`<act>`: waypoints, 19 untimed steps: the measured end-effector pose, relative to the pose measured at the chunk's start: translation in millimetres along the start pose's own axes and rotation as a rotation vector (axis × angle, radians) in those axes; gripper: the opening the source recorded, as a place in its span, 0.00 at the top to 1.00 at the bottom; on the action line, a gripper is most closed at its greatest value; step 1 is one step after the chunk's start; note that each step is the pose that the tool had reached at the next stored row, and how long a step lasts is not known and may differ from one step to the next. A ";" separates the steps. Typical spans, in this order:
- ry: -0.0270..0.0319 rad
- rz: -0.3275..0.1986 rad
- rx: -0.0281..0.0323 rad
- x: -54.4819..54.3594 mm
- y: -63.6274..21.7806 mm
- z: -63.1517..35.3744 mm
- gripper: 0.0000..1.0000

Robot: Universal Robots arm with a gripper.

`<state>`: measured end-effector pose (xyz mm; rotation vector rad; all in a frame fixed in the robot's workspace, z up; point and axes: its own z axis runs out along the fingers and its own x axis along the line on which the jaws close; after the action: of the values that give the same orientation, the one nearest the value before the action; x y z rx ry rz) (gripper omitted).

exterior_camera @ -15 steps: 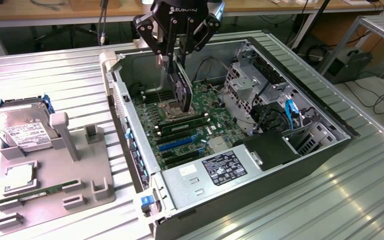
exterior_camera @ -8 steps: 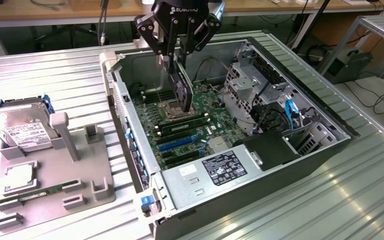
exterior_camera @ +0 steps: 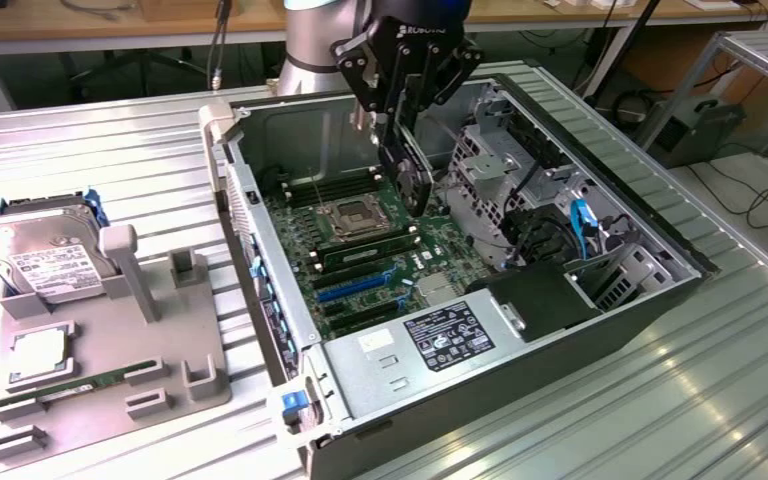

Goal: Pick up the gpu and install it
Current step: 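Pick up the gpu and move the gpu toward the slot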

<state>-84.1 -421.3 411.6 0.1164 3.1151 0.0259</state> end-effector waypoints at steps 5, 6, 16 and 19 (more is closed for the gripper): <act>-0.0002 0.000 0.0026 -8.8 3.0 2.3 0.73; -0.0002 0.000 0.0029 -9.8 3.4 2.6 0.73; -0.0004 -0.001 0.0055 -20.8 8.4 5.8 0.73; -0.0004 -0.001 0.0066 -24.7 10.4 7.1 0.73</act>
<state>-58.6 -412.6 405.2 0.1153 3.1150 0.0156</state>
